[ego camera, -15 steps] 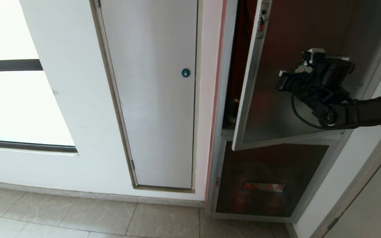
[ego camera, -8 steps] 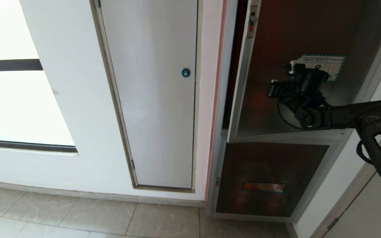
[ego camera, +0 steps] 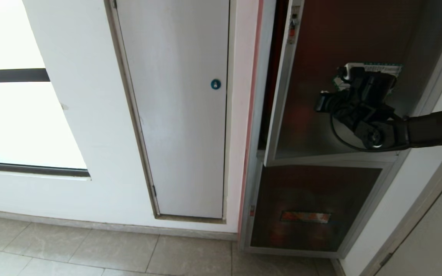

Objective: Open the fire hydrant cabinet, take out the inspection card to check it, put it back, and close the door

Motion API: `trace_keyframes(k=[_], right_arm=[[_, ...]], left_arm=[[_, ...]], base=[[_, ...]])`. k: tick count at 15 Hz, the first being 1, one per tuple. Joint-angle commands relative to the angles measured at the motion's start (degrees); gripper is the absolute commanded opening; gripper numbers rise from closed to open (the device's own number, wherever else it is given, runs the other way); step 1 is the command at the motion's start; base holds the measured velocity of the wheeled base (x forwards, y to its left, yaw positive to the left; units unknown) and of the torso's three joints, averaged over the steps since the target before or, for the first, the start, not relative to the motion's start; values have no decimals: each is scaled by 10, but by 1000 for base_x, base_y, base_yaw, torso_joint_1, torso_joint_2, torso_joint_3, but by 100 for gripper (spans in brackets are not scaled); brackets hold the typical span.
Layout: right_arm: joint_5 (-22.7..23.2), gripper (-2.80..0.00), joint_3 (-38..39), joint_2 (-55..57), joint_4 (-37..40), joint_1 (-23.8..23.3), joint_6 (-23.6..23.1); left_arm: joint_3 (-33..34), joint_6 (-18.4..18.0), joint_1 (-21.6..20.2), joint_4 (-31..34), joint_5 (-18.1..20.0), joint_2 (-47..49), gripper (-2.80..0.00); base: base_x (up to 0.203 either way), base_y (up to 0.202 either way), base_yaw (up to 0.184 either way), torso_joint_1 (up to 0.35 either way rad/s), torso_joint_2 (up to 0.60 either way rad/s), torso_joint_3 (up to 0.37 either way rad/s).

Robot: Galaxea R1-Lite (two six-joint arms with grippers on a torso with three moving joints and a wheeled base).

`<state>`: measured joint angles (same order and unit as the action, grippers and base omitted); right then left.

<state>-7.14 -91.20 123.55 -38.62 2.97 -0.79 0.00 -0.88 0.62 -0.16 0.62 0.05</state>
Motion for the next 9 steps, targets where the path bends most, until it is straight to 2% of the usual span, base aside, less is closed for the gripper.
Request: trace_keyframes(k=[1,9], right_arm=[[-3,-280,101,-120,-10,11,-5],[-22,-280,388,-451,-16,15,-13]], left_arm=[[4,0,0,0,0,0,-280],[4,0,0,0,0,0,-280]], base=[[0,0,0,0,0,0],[0,0,0,0,0,0]])
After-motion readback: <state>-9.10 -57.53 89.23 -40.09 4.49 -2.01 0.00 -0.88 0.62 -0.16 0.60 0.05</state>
